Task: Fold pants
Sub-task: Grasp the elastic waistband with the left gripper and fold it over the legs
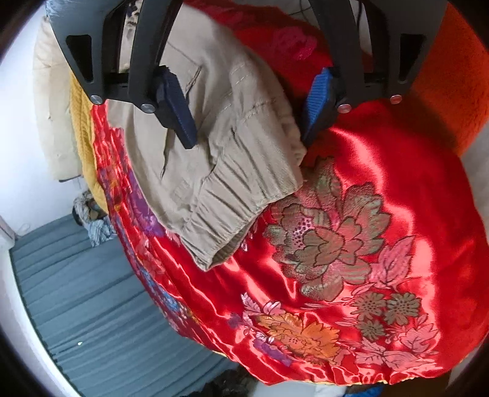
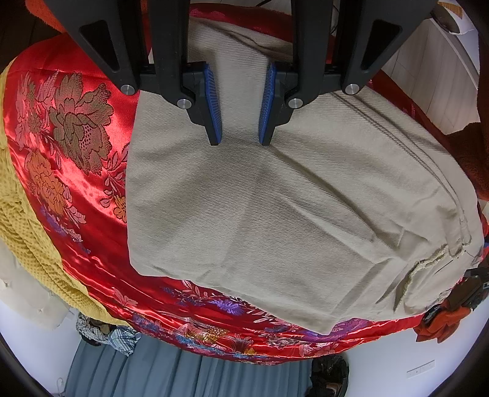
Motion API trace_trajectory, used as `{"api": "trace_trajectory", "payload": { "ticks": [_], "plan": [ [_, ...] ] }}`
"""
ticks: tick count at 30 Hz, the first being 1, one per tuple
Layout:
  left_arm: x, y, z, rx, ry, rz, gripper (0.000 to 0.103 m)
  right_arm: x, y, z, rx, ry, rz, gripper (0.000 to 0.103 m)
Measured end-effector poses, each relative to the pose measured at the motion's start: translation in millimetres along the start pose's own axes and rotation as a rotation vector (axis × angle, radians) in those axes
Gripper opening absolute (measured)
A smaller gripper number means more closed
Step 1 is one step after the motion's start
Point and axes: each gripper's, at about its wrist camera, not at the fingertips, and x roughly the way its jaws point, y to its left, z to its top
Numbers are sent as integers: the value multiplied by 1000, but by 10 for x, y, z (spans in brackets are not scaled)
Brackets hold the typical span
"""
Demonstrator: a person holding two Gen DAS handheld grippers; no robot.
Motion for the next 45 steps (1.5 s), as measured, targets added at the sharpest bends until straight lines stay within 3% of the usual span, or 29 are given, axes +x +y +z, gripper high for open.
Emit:
{"api": "trace_trajectory", "payload": {
  "ticks": [1,4,5,6,11,14,15,17,19,21,23,26,32,35,38,40,42,43,45],
  "plan": [
    [5,-33,11,7,3,5,70,0,1,-1,-1,0,0,26],
    [-63,-168,-1,69,7,61,42,-1,-1,-3,-1,-1,0,26],
    [-119,-221,-7,95,-5,80,21,1,4,-3,0,0,1,26],
    [-192,-253,-3,113,-18,105,22,-1,-5,0,3,0,6,26],
    [-416,-444,60,160,-42,71,21,-200,-79,245,99,59,36,26],
    [-513,-544,46,189,-61,57,21,-401,58,654,155,-16,204,26],
    [-527,-555,54,184,-63,43,21,-385,182,880,158,-19,308,26],
    [-543,-565,66,178,-63,24,21,-246,341,1149,185,13,474,26],
    [-594,-605,57,184,-69,5,21,148,501,1416,262,108,606,26],
    [-627,-658,42,198,-74,-5,21,580,564,1536,326,193,580,25],
    [-687,-741,8,224,-80,-12,21,956,547,1518,427,281,580,15],
    [-822,-952,-58,274,-95,-17,21,909,398,1506,516,257,644,16],
    [-1130,-2011,-530,519,-124,-106,20,123,-211,1174,444,-3,603,36],
    [-1078,-2702,-1018,676,-90,-185,20,-215,-676,750,463,-125,469,37],
    [-757,-3234,-1597,812,-16,-234,21,-414,-1020,382,538,-214,403,37],
    [-314,-3477,-2071,863,77,-232,22,-522,-1199,102,588,-274,366,37],
    [179,-3581,-2501,912,172,-198,31,-558,-1323,-60,610,-298,346,37],
    [393,-3596,-2671,933,221,-179,41,-538,-1382,-140,627,-299,344,37],
    [789,-3563,-3002,980,327,-85,42,-488,-1481,-217,659,-299,345,37]
  ]
}}
